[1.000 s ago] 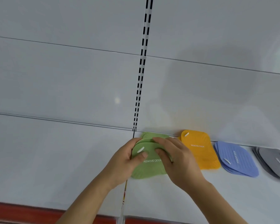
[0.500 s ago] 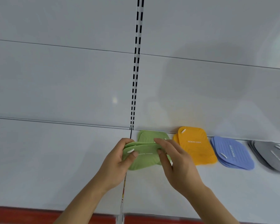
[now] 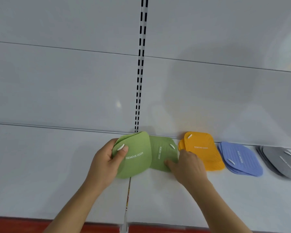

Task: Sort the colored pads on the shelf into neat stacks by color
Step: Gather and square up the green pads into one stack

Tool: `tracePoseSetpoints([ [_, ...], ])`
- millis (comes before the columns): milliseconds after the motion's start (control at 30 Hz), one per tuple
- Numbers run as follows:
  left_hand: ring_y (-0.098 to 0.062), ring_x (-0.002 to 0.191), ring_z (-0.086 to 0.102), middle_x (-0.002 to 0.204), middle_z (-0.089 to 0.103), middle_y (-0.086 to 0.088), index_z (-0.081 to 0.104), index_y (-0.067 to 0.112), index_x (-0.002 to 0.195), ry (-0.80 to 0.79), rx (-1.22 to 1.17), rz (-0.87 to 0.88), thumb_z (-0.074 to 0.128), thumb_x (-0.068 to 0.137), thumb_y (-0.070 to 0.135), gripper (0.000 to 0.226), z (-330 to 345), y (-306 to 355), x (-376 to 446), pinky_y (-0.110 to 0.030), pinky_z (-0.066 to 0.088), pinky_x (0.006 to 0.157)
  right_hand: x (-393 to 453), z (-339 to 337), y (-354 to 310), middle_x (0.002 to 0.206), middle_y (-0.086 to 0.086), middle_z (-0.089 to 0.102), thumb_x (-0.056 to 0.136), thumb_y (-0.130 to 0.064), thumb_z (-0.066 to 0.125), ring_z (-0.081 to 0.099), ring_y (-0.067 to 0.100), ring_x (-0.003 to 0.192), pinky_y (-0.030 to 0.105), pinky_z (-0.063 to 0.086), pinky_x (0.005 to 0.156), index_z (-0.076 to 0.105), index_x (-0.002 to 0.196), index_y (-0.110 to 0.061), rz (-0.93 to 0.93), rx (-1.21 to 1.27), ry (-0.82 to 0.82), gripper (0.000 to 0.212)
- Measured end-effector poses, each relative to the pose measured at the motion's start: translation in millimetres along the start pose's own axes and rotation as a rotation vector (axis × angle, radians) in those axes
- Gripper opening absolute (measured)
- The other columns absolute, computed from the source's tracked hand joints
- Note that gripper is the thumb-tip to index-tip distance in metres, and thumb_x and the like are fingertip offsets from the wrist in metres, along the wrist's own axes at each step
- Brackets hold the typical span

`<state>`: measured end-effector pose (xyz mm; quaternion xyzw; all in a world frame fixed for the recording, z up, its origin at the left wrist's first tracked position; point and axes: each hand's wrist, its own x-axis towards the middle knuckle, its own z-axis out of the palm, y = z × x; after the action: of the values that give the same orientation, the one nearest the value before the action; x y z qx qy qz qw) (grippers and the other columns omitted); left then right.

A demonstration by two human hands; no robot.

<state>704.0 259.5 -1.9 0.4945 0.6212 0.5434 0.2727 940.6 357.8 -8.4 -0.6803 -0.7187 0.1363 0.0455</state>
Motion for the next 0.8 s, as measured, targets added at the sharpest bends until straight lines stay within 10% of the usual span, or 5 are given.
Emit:
tracePoseSetpoints([
  [233,-0.011,0.083,0.071,0.088,0.077,0.008,0.074,0.033,0.1,0.067,-0.022,-0.048,0.067,0.095,0.041,0.011,-4,-1,2,-0.029,0.054,0.073,2,7,-12,0.076,-0.003,0.06,0.086,-0.023,0.066,0.053,0.019,0.067,0.03,0.035,0.051,0.056,0.089,-0.018,0.04,0.211,0.086,0.011],
  [433,-0.005,0.095,0.072,0.101,0.078,0.014,0.072,0.031,0.109,0.115,-0.083,-0.094,0.063,0.105,0.027,0.011,-7,1,12,-0.029,0.053,0.081,-10,-40,5,0.083,-0.003,0.064,0.095,-0.013,0.067,0.057,0.023,0.08,0.034,0.037,0.066,0.07,0.098,-0.018,-0.266,0.402,0.47,0.007],
  [633,-0.027,0.115,0.073,0.12,0.077,-0.006,0.073,0.024,0.118,-0.104,-0.381,-0.258,0.056,0.107,0.019,0.02,-2,16,19,-0.052,0.057,0.101,-31,-96,19,0.098,-0.02,0.073,0.096,0.001,0.063,0.065,0.002,0.089,0.017,0.048,0.076,0.073,0.108,-0.032,-0.696,0.389,0.255,0.036],
  [800,-0.018,0.104,0.072,0.117,0.077,-0.007,0.074,0.027,0.117,-0.26,-0.386,-0.214,0.051,0.106,0.014,0.029,19,28,14,-0.037,0.054,0.091,-26,-72,-3,0.083,-0.02,0.069,0.095,-0.017,0.07,0.059,-0.001,0.077,0.019,0.047,0.071,0.073,0.11,-0.033,-0.743,0.382,0.258,0.022],
])
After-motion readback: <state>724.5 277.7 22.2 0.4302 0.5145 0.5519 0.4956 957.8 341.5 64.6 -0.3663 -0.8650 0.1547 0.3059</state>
